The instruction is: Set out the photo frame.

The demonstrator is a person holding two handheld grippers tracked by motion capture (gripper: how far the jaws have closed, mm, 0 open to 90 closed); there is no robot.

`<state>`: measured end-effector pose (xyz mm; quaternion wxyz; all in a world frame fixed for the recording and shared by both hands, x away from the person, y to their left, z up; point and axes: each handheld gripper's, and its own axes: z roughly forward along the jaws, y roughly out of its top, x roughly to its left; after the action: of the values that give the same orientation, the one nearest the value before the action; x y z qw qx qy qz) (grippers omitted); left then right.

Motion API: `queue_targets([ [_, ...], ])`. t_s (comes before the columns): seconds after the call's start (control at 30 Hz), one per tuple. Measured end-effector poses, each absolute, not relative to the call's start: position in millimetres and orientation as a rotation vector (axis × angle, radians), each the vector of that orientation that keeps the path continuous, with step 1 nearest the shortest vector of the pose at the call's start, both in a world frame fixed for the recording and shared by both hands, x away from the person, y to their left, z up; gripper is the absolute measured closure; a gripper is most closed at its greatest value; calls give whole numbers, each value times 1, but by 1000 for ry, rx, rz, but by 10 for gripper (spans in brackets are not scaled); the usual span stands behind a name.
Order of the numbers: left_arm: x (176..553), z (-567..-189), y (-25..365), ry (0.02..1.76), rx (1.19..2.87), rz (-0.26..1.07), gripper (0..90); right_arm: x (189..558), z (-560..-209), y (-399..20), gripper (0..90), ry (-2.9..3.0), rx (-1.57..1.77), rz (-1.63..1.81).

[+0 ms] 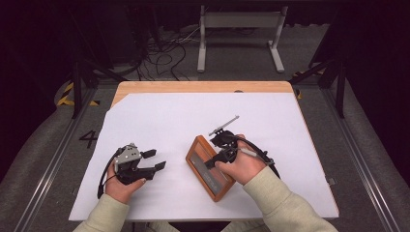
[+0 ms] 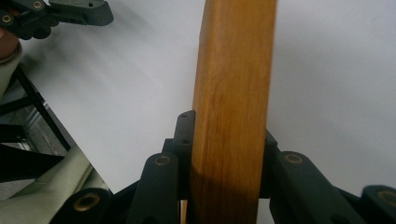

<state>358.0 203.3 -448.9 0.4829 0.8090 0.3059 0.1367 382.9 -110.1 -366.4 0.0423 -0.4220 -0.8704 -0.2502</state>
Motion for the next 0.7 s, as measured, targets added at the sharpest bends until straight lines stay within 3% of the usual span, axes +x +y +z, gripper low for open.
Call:
queue_targets([
  [0.33, 358, -449, 203, 747, 1971, 333, 389, 399, -332, -114, 716, -2863, -927, -711],
  [0.7, 358, -449, 203, 748, 1973, 327, 389, 426, -323, -119, 717, -3013, -404, -555],
])
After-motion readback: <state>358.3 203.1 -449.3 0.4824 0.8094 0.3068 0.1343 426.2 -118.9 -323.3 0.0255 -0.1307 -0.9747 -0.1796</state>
